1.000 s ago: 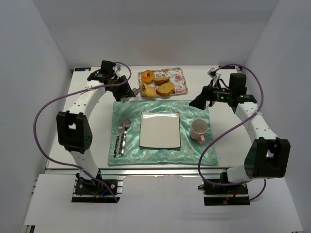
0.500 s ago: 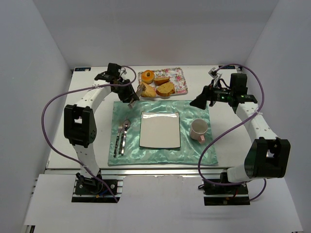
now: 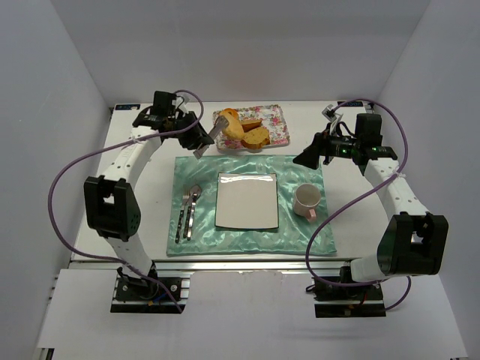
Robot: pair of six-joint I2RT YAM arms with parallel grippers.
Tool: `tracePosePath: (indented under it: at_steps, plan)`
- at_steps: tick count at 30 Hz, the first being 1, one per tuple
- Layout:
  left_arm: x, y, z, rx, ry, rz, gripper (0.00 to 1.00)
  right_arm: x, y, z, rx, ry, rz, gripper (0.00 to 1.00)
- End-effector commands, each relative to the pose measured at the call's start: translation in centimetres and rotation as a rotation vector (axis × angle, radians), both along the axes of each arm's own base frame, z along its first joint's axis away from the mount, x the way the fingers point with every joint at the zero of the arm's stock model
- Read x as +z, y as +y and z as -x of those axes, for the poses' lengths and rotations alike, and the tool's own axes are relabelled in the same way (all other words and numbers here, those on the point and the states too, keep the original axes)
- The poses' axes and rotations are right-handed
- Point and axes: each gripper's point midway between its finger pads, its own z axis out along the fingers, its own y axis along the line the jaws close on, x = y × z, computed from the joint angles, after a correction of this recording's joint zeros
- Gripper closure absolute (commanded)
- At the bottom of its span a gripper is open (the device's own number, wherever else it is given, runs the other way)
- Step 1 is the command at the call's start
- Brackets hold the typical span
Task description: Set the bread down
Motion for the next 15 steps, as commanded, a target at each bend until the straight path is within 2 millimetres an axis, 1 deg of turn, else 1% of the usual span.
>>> tracePosePath:
  at_steps: [1, 3, 4, 5, 6, 7, 8, 9, 10, 11, 12, 13, 14, 15]
  plan:
    - [5.2, -0.2, 1.4, -0.042, -0.102, 0.078, 1.00, 1.1, 0.0, 0.4, 0.008, -0.039, -0.015, 0.11]
    - [5.1, -0.1, 2.6, -0.078, -0.089, 0.066, 1.00, 1.0, -0.1, 0.5, 0.005, -0.041, -0.011, 0.11]
    - [5.1, 0.2, 4.1, -0.091, -0.063, 0.056, 1.00, 1.0, -0.1, 0.5, 0.004, -0.040, -0.011, 0.11]
    - [4.9, 0.3, 5.0, -0.119, -0.066, 0.043, 1.00, 1.0, -0.1, 0.6, 0.004, -0.041, -0.011, 0.11]
    - [3.7, 0.5, 6.3, -0.136, -0.025, 0.035, 1.00, 0.9, -0.1, 0.6, 0.004, -0.038, -0.012, 0.11]
    - [3.3, 0.4, 7.8, -0.165, 0.005, 0.048, 1.00, 0.8, -0.2, 0.6, 0.002, -0.032, -0.012, 0.11]
    - [3.7, 0.4, 9.2, -0.203, -0.014, 0.055, 1.00, 0.8, -0.1, 0.7, 0.005, -0.031, -0.015, 0.11]
    - [2.1, 0.4, 11.0, -0.224, 0.035, 0.065, 1.00, 0.7, -0.1, 0.7, 0.006, -0.030, -0.016, 0.11]
    - [2.0, 0.1, 12.0, -0.247, 0.038, 0.079, 1.00, 0.8, -0.1, 0.6, 0.007, -0.030, -0.017, 0.11]
    - [2.3, -0.2, 13.4, -0.273, 0.017, 0.076, 1.00, 0.7, -0.1, 0.5, 0.010, -0.025, -0.019, 0.11]
    - [1.7, -0.2, 14.5, -0.287, 0.037, 0.073, 1.00, 0.8, -0.1, 0.5, 0.010, -0.025, -0.021, 0.11]
    - [0.6, -0.1, 15.7, -0.300, 0.076, 0.072, 1.00, 0.9, 0.0, 0.4, 0.014, -0.024, -0.024, 0.11]
    - [0.7, -0.2, 16.6, -0.320, 0.064, 0.063, 1.00, 0.9, 0.0, 0.3, 0.015, -0.021, -0.024, 0.11]
    - [0.4, -0.1, 17.2, -0.323, 0.078, 0.052, 0.99, 1.0, 0.0, 0.2, 0.016, -0.021, -0.026, 0.11]
